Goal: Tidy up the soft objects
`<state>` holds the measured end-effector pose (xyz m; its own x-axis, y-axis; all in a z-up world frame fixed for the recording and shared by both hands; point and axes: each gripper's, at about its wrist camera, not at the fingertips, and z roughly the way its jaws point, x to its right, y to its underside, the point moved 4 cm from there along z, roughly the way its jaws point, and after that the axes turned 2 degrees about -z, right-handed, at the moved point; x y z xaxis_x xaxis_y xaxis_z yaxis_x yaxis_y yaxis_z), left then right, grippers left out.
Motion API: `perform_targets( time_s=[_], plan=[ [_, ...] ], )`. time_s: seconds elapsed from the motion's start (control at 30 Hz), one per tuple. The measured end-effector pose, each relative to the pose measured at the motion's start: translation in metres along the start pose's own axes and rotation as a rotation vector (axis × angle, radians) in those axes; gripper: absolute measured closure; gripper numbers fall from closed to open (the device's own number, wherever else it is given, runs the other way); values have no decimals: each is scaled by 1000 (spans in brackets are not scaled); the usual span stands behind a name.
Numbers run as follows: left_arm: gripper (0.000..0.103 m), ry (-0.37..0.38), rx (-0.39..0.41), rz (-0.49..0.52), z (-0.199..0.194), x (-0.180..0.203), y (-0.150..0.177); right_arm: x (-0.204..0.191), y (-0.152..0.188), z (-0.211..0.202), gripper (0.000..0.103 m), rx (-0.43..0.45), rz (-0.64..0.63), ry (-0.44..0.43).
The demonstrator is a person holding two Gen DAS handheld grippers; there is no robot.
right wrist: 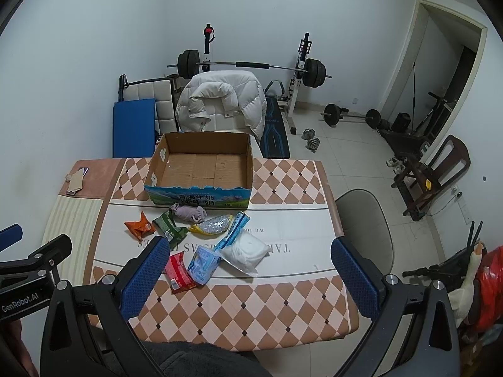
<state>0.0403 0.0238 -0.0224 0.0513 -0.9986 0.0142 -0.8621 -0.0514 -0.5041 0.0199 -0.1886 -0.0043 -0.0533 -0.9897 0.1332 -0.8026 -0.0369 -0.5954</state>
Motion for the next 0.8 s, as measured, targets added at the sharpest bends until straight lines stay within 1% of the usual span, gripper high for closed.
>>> perform_targets(
  time_s=[0.47, 0.8],
  plan=[
    [0, -1, 3, -4, 1, -2, -7, 0, -2, 0, 0, -1, -2, -3],
    [0, -1, 4, -3, 1, -1, -5, 0, -1, 1, 0, -1, 0, -4]
  ],
)
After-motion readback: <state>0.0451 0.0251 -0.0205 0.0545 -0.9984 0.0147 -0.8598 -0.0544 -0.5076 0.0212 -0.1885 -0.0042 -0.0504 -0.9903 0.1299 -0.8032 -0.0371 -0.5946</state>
